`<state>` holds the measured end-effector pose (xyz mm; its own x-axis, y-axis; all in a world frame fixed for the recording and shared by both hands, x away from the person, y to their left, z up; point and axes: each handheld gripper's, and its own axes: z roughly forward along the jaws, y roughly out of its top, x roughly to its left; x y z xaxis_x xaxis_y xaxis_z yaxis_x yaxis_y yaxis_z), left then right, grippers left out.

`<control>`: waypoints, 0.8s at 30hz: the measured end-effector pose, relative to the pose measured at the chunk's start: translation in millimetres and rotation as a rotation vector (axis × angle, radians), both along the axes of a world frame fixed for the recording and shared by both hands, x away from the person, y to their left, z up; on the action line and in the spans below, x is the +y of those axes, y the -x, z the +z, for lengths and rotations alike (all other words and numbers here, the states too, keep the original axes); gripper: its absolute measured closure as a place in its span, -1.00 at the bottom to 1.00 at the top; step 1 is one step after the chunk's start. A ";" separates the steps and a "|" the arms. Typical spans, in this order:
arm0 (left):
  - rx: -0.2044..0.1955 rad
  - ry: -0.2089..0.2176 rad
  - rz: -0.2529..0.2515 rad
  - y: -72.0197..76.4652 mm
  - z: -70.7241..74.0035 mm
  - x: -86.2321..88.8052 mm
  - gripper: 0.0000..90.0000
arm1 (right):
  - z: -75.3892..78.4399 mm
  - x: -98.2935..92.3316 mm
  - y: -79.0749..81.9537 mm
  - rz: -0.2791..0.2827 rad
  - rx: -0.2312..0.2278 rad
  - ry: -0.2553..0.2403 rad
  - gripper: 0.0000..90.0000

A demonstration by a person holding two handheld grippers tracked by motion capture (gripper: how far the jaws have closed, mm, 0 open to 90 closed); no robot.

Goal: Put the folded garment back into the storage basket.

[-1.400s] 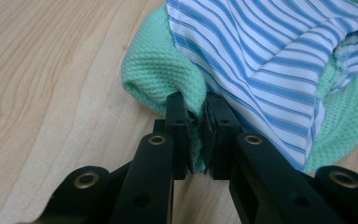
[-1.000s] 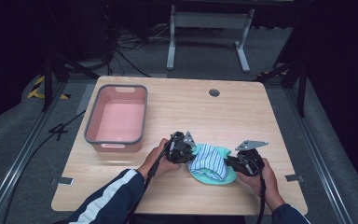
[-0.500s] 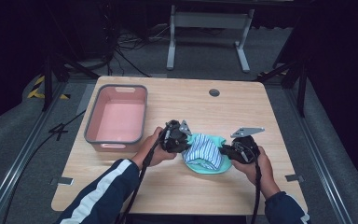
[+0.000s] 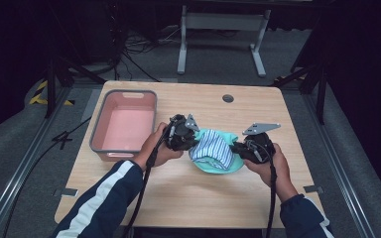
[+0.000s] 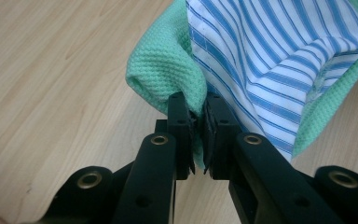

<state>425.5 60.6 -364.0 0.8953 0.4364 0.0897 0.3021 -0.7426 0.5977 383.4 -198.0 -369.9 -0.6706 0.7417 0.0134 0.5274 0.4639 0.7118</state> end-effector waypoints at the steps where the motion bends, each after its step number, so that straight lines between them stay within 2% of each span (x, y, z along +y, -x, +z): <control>1: -0.001 -0.006 0.004 -1.1 2.1 1.5 0.84 | 2.4 1.5 -0.8 -0.001 -0.001 -0.001 0.82; 2: -0.014 -0.017 0.007 -1.9 3.9 2.7 0.84 | 4.8 2.6 -2.0 0.004 -0.006 -0.001 0.82; 6: -0.024 -0.027 0.022 -3.4 12.4 10.2 0.84 | 13.5 8.3 -6.2 0.013 -0.012 -0.016 0.82; 16: -0.059 -0.011 0.055 -3.7 29.8 31.2 0.83 | 31.3 29.9 -14.0 0.041 -0.045 0.000 0.82; 20: -0.073 -0.008 0.064 -3.9 38.4 44.3 0.83 | 38.6 42.1 -17.1 0.060 -0.060 0.003 0.82; 24: -0.085 -0.005 0.096 -2.6 46.8 58.8 0.83 | 44.7 53.7 -22.1 0.073 -0.066 -0.002 0.82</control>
